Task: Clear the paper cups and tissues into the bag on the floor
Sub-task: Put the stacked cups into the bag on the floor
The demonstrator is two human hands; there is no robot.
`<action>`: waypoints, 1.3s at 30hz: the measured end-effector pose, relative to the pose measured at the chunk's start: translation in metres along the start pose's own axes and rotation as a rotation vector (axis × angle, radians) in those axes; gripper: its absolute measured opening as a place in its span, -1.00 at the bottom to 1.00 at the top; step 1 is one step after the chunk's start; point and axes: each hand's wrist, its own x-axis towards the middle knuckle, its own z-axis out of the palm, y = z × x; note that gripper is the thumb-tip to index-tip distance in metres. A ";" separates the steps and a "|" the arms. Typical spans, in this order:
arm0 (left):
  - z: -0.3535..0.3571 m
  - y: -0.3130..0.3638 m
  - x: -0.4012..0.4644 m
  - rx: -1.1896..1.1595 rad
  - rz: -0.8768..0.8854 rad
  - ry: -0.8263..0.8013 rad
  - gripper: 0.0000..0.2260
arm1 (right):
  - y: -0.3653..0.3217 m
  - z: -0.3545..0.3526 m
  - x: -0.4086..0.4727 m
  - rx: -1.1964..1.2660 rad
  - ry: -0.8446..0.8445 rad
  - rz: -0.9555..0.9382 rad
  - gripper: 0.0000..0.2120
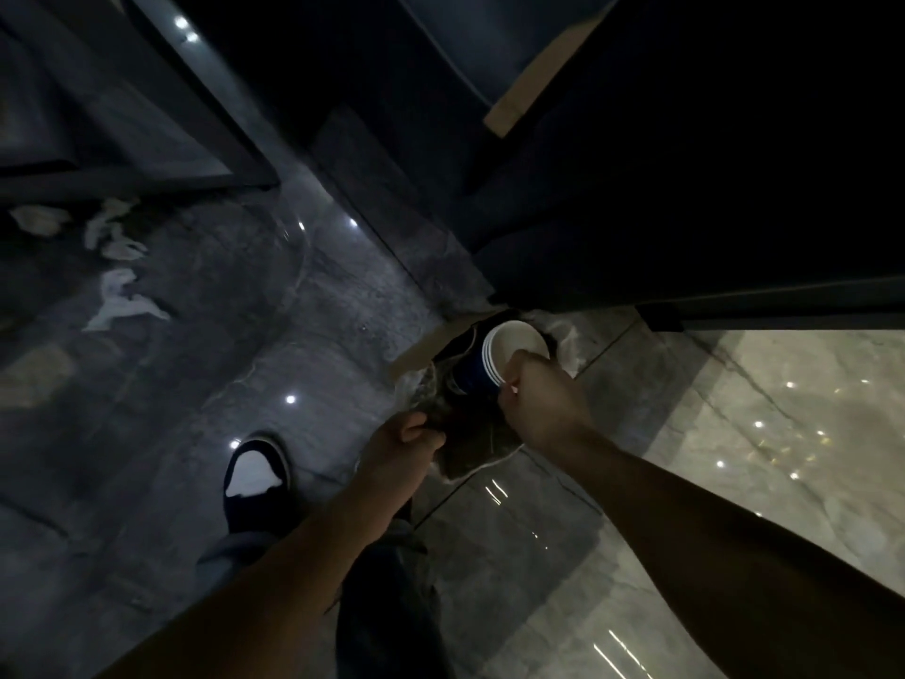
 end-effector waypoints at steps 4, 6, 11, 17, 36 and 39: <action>-0.006 0.003 0.002 0.010 0.051 0.013 -0.85 | -0.003 0.025 0.015 -0.075 -0.029 0.006 -0.84; -0.007 -0.002 0.007 -0.004 0.070 0.002 -0.84 | -0.002 0.037 0.020 -0.098 -0.056 0.008 -0.83; -0.008 -0.012 0.015 -0.001 0.036 -0.035 -0.57 | 0.006 0.063 0.020 -0.095 -0.142 0.029 -0.81; -0.010 -0.042 0.013 0.778 0.515 0.105 -0.51 | 0.008 0.055 0.005 -0.057 -0.248 0.039 -0.83; -0.079 -0.066 -0.024 1.445 0.822 0.176 -0.34 | -0.046 0.004 -0.019 -0.197 -0.254 -0.201 -0.69; -0.123 -0.069 -0.038 1.407 0.706 0.252 -0.36 | -0.075 0.006 -0.022 -0.264 -0.251 -0.300 -0.69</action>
